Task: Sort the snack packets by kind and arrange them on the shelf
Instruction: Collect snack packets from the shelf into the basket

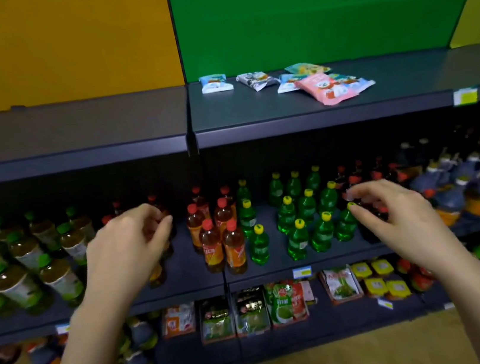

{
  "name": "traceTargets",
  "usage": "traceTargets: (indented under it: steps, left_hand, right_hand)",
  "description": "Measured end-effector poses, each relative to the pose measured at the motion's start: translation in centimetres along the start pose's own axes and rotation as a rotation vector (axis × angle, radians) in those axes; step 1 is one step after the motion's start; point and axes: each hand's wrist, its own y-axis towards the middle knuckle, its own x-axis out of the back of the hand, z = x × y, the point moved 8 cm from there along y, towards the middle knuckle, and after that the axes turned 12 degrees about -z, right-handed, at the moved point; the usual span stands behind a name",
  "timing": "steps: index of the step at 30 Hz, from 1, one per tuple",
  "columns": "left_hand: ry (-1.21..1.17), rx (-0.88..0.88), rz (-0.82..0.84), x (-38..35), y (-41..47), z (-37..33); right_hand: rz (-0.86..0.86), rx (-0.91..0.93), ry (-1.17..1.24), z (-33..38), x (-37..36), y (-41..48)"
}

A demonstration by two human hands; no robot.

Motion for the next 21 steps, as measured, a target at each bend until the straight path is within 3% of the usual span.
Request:
traceTargets:
  steps: [11, 21]
  left_hand:
    - [-0.016, -0.028, -0.065, -6.3, 14.1, -3.4]
    - [0.026, -0.049, 0.125, -17.6, 30.7, -5.8]
  right_hand:
    - [-0.085, 0.099, 0.14, 0.0, -3.6, 17.9]
    - [0.012, 0.059, 0.124, 2.4, -9.5, 35.9]
